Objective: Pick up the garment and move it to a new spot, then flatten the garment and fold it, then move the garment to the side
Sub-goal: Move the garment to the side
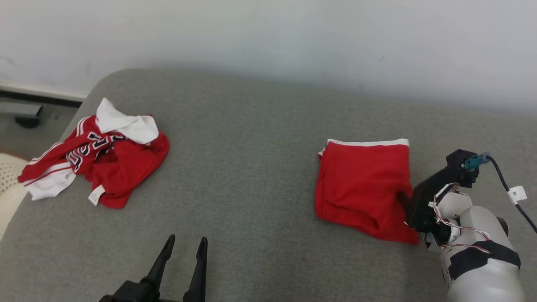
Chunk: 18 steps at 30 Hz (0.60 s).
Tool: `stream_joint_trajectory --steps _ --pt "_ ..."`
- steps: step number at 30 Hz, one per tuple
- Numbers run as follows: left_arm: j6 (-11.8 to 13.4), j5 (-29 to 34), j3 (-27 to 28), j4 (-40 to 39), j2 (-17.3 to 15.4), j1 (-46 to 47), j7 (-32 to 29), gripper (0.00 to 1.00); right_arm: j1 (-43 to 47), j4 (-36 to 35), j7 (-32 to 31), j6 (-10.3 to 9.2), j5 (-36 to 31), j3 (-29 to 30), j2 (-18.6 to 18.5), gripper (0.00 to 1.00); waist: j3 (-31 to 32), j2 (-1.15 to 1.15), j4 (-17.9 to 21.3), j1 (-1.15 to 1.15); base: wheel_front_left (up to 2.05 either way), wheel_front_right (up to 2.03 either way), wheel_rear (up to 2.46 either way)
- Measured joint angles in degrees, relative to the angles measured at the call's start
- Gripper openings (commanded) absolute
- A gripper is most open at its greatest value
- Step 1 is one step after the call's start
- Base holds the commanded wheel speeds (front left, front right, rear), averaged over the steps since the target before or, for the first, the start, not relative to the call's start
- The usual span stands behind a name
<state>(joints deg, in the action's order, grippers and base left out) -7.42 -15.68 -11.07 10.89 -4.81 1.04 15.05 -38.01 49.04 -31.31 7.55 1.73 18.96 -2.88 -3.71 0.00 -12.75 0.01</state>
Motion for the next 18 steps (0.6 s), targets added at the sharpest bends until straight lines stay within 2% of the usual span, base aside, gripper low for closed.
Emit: stream_joint_trajectory --steps 8,9,10,11,12,18 --pt "-0.08 -0.02 -0.43 -0.19 -0.05 0.59 0.00 1.00 -4.24 8.55 3.42 0.00 -4.63 4.31 -0.18 1.00 -3.60 0.00 -3.45 -0.01 0.00 0.00 0.00" --pt "-0.08 -0.02 -0.30 -0.23 -0.08 0.62 0.00 1.00 -4.55 9.53 3.65 0.00 -4.93 4.42 -0.29 0.45 -4.01 -0.01 -3.63 -0.01 0.00 0.00 0.00" --pt "-0.08 -0.02 -0.09 -0.26 -0.14 0.68 0.00 1.00 -5.14 10.25 3.97 0.00 -5.30 4.43 -0.33 0.33 -4.39 0.00 -3.73 -0.01 0.00 0.00 0.00" --pt "-0.08 -0.01 -0.01 -0.32 -0.20 0.78 0.00 1.00 -5.63 10.85 4.43 0.00 -5.83 4.46 -0.43 0.07 -4.71 -0.01 -3.73 0.00 0.00 0.00 0.00" --pt "-0.08 -0.01 0.24 -0.38 -0.29 0.92 0.00 1.00 -5.98 11.27 4.93 0.00 -6.36 4.36 -0.42 0.00 -4.95 0.00 -3.60 0.00 0.00 0.00 0.00" --pt "-0.08 -0.01 0.99 -1.00 -0.54 1.44 0.00 1.00 -6.91 12.07 6.98 0.16 -9.44 3.88 0.31 0.00 -5.47 0.00 -1.08 0.00 0.00 0.00 0.00"
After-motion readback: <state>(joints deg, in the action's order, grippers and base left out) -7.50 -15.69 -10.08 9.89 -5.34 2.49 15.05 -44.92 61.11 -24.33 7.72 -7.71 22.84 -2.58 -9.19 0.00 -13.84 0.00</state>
